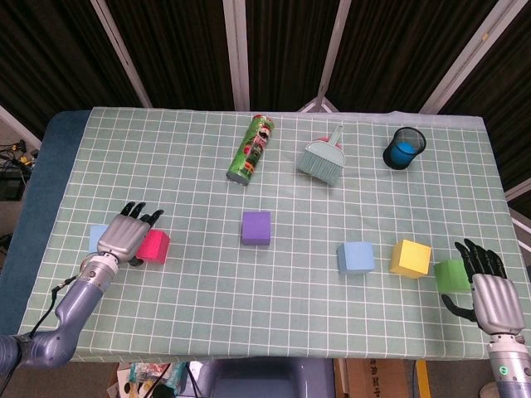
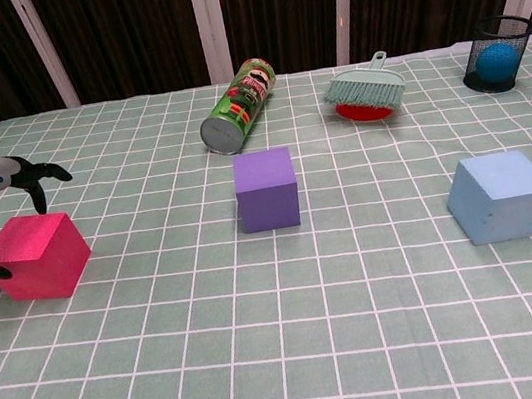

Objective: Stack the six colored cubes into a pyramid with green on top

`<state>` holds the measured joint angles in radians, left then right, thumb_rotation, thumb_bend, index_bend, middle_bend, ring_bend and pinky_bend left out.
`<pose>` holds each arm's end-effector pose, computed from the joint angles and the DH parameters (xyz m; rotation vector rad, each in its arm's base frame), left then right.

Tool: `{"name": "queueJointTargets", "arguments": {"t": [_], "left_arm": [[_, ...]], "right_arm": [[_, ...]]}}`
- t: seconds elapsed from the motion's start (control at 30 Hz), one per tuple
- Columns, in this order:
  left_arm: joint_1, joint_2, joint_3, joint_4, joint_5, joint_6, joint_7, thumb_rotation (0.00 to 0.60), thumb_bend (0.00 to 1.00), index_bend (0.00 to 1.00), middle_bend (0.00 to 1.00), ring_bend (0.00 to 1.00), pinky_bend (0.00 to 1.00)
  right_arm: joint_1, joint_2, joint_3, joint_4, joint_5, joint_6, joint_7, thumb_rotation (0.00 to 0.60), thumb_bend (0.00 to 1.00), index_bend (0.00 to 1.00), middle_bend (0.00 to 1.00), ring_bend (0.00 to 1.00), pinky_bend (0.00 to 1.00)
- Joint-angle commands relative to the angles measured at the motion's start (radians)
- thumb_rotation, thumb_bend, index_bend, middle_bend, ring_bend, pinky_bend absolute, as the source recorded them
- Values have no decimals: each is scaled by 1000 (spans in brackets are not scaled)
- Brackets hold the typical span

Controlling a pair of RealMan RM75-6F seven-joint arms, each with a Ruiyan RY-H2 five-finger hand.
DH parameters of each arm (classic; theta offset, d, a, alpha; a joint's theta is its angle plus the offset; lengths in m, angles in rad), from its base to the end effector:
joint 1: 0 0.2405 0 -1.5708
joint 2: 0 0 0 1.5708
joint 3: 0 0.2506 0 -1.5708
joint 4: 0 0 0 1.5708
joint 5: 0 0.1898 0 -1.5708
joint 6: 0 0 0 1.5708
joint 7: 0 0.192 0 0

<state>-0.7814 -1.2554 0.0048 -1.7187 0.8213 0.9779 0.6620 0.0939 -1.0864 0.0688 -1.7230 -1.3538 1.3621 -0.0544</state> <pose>-0.1993 0.3598 0.0429 -1.9109 -0.8180 -0.4491 -0.3086 -0.2290 0.1650 1.3292 -1.0636 0.8037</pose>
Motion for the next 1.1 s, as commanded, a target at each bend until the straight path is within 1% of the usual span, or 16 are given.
{"name": "queueJointTargets", "arguments": {"t": [0.03, 0.23, 0.37, 0.5, 0.7, 0.87, 1.1], "left_arm": [[-4, -7, 2, 6, 1, -8, 1, 600, 164, 0, 280, 4, 33], [-4, -16, -1, 8, 6, -7, -6, 600, 184, 0, 345, 22, 44], [2, -11, -11, -2, 23, 8, -25, 600, 236, 0, 373, 27, 49], [2, -9, -16, -5, 27, 13, -29, 600, 268, 0, 383, 28, 49], [-3, -24, -34, -7, 1, 25, -26, 600, 269, 0, 386, 28, 49], [-33, -52, -68, 9, -47, 10, -16, 600, 268, 0, 385, 28, 49], [-119, -139, -142, 76, -138, -30, 14, 600, 269, 0, 385, 28, 49]], "right_arm": [[0, 0, 0, 0, 0, 0, 0, 600, 272, 0, 0, 0, 0], [0, -1, -2, -1, -2, 0, -2, 600, 272, 0, 0, 0, 0], [-1, -1, -2, -2, -5, 3, -2, 600, 272, 0, 0, 0, 0], [-1, -1, -3, -3, -6, 3, -2, 600, 272, 0, 0, 0, 0], [-1, 0, -2, -2, -5, 2, 1, 600, 272, 0, 0, 0, 0], [0, 1, -2, -3, -3, -2, 3, 600, 272, 0, 0, 0, 0], [0, 2, 1, -2, 3, -4, 6, 600, 272, 0, 0, 0, 0]]}}
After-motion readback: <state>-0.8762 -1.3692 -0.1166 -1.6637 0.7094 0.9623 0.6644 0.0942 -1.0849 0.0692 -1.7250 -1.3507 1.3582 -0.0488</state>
